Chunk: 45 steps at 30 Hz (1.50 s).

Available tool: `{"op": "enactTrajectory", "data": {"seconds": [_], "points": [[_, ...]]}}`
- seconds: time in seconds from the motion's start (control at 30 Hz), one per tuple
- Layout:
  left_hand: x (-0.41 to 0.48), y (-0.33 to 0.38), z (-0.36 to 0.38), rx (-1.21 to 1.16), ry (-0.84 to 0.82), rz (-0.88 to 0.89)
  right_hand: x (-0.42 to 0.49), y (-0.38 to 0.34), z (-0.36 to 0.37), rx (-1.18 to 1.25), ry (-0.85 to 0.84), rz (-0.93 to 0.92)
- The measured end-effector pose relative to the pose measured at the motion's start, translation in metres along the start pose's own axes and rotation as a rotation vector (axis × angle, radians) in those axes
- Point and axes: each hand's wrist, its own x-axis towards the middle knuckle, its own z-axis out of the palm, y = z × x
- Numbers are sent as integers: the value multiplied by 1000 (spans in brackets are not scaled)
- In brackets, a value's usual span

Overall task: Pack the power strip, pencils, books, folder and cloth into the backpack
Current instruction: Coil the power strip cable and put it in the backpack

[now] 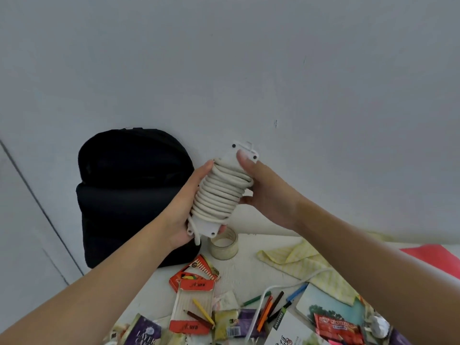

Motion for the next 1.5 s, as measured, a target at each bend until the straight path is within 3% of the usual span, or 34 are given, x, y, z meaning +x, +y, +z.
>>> {"op": "enactTrajectory", "data": {"seconds": [0.23, 0.47, 0.6, 0.7, 0.83, 1.03, 1.27, 1.4, 1.5], "points": [[-12, -7, -39, 490, 197, 109, 31, 30, 44, -261, 167, -14], [-27, 18, -111, 749, 313, 201, 71, 37, 92, -344, 282, -130], [-17, 41, -186, 955, 597, 261, 101, 33, 112, -314, 392, -248], [-8, 48, -243, 1303, 681, 178, 130, 31, 123, -333, 462, -323], [-5, 38, -287, 1649, 552, -48, 169, 32, 130, -426, 472, -375], [-33, 35, -312, 1531, 325, 104, 206, 62, 138, -626, 333, -374], [-55, 28, -331, 1398, 158, 56, 214, 122, 133, -1009, 153, -186], [-50, 36, -322, 1394, 253, 73, 222, 126, 128, -1118, 172, -47], [-39, 33, -320, 1461, 341, 86, 229, 125, 128, -1182, 89, 17]]}}
